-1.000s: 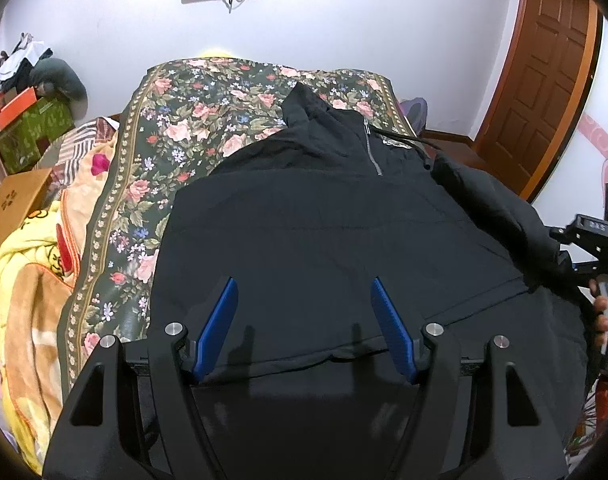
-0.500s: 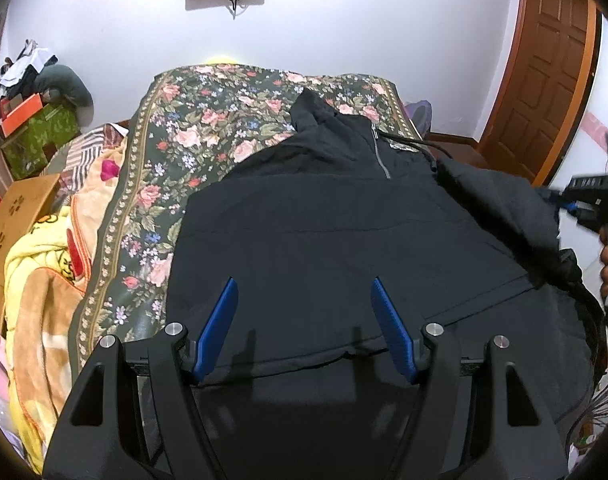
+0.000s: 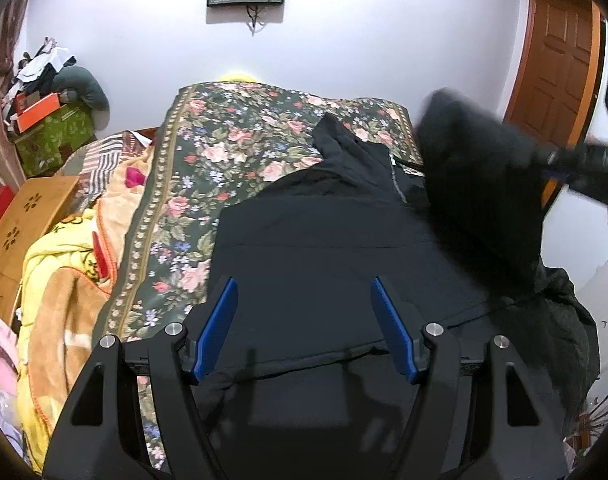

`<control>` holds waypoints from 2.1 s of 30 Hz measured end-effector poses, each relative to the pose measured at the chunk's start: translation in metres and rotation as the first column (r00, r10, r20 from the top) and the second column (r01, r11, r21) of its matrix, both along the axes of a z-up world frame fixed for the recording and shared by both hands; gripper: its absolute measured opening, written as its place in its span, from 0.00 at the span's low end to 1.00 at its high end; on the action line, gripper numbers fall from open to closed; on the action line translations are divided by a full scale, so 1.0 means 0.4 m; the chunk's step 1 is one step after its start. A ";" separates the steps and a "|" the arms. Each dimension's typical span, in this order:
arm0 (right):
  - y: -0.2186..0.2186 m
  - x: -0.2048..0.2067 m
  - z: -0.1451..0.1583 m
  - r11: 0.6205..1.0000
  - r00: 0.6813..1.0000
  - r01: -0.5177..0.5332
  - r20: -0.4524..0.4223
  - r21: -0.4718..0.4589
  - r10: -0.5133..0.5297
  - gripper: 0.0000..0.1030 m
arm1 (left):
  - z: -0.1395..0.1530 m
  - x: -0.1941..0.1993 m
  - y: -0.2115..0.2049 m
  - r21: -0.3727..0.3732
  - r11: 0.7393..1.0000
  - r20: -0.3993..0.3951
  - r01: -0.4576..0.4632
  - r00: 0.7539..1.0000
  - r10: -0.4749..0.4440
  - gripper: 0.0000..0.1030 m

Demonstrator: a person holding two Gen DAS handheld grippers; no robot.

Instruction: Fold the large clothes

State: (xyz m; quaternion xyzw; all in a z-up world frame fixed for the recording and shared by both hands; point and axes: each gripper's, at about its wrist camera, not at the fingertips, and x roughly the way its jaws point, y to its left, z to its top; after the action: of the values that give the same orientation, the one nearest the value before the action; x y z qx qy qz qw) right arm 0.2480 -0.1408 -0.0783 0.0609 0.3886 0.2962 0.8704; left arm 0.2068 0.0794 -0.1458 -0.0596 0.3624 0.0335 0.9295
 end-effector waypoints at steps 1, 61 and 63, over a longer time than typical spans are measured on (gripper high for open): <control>0.032 -0.006 -0.024 0.999 0.999 -0.034 -0.014 -0.030 0.034 0.08 | 0.002 -0.007 0.008 0.001 1.000 0.001 -0.005 1.000 0.005 0.66; -0.312 0.008 -0.147 0.929 0.951 0.276 -0.067 -0.248 -0.301 0.43 | 0.131 0.178 -0.123 0.045 0.984 0.104 0.171 0.979 -0.174 0.17; -0.294 0.009 -0.167 0.930 0.955 0.255 -0.084 -0.264 -0.285 0.43 | 0.124 0.169 -0.111 0.080 0.986 0.109 0.149 0.982 -0.157 0.18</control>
State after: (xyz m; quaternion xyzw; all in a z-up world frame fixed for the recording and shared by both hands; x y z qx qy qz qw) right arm 0.2515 -0.2583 -0.1449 0.0214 0.4629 0.1178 0.8783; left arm 0.2743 0.0350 -0.0961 -0.0001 0.3105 -0.0287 0.9502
